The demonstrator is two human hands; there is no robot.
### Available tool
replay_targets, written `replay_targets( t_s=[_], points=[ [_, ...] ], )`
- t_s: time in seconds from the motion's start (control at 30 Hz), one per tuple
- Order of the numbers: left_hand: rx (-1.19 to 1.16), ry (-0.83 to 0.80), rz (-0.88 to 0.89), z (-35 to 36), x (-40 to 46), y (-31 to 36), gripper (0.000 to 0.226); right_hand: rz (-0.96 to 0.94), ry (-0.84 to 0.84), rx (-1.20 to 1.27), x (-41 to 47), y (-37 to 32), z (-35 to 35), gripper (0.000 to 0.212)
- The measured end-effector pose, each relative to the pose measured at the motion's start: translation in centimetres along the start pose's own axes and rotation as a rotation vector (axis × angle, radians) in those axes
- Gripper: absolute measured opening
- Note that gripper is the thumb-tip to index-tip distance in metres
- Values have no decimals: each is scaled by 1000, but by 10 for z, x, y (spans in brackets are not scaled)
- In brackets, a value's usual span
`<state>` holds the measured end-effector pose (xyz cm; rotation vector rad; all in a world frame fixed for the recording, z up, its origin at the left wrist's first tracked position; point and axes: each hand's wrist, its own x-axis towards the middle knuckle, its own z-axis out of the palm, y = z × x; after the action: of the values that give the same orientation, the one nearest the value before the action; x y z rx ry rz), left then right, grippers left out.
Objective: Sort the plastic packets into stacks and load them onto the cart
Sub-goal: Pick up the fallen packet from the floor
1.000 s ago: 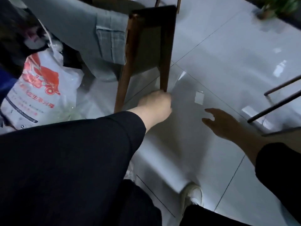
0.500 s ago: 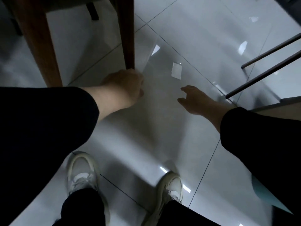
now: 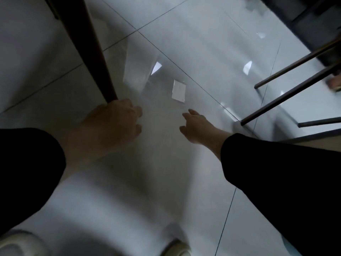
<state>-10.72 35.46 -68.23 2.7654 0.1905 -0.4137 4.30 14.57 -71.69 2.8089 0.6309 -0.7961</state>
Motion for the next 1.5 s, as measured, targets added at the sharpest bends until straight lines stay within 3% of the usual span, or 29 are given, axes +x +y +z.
replay_targets(
  t_s=[0.33, 0.57, 0.8, 1.27, 1.5],
  points=[
    [-16, 64, -27, 13, -15, -13, 39, -15, -16, -21, 5, -12, 14, 63],
    [-73, 22, -63, 40, -8, -34, 52, -17, -14, -44, 34, -15, 30, 64],
    [-154, 50, -87, 60, 18, -31, 41, -1, 0, -96, 60, 1, 34, 59],
    [-168, 111, -100, 71, 56, -26, 40, -31, -17, -329, 118, 4, 32, 50],
    [-151, 116, -102, 83, 63, -32, 39, 38, -60, -240, 162, 6, 34, 67]
  ],
)
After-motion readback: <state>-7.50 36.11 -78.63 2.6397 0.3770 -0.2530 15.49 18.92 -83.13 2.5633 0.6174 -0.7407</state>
